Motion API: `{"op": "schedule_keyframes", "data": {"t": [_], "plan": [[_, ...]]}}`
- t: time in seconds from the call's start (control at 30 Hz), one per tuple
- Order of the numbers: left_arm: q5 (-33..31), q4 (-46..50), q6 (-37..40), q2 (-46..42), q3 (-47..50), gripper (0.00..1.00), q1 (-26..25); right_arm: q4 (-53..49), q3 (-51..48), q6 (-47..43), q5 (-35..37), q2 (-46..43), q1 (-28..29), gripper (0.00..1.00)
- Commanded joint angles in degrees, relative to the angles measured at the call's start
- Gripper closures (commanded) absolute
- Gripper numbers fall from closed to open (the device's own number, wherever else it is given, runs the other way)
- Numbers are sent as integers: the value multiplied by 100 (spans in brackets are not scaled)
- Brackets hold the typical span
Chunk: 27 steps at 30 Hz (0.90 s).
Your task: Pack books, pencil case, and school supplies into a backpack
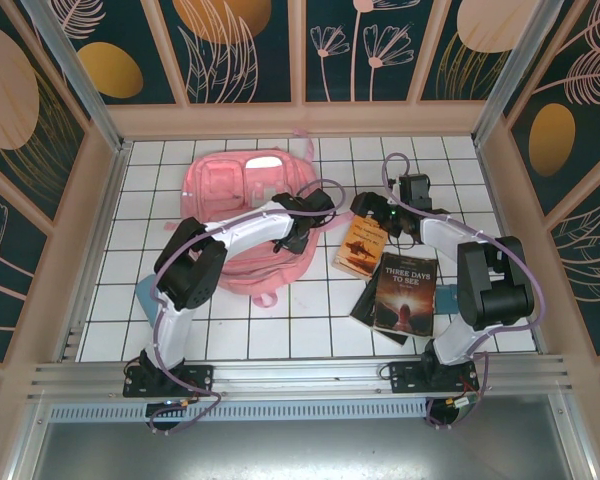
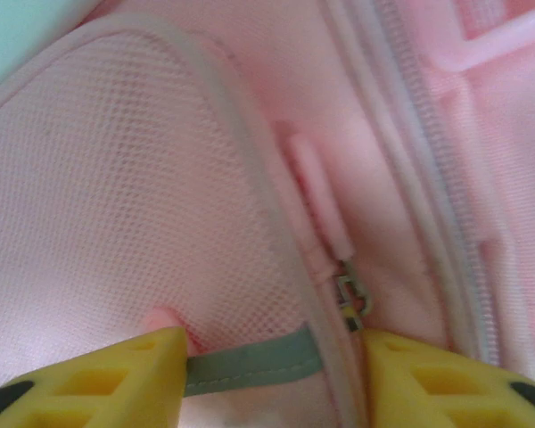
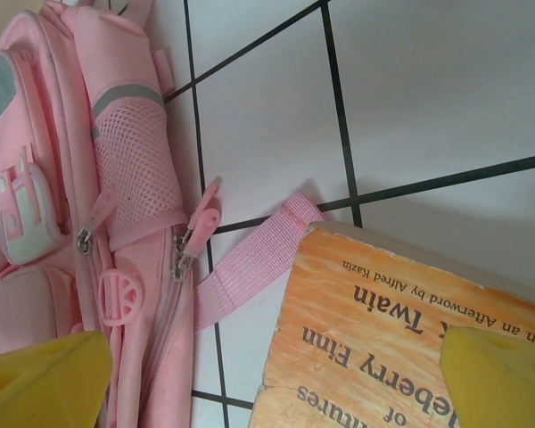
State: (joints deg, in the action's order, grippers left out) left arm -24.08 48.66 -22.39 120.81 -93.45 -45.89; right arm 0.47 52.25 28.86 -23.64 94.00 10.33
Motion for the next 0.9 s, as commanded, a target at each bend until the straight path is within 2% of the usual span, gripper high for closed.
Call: {"op": "schedule_keyframes", "data": {"t": [0.0, 0.17, 0.27, 0.43, 0.53, 0.67, 0.87], "plan": [[-156, 205, 139, 159, -116, 62, 25, 155, -108, -14, 63, -257, -25, 5], [-556, -49, 101, -227, -97, 84, 22, 224, -166, -390, 215, -407, -30, 7], [-794, -192, 118, -626, -6, 94, 43, 336, -158, -771, -280, -423, 16, 11], [-1184, -571, 196, -1431, 289, 97, 202, 531, 79, -1046, -688, -208, 393, 14], [-1182, -868, 262, -1914, 615, 96, 407, 551, 440, -1184, -837, 103, 681, 20], [-1087, -1215, 478, -2479, 1016, 96, 653, 585, 1053, -1747, -1363, 594, 948, 31], [-1134, -1471, 781, -2846, 1172, 96, 895, 708, 1749, -2152, -2489, 1223, 978, 40]]}}
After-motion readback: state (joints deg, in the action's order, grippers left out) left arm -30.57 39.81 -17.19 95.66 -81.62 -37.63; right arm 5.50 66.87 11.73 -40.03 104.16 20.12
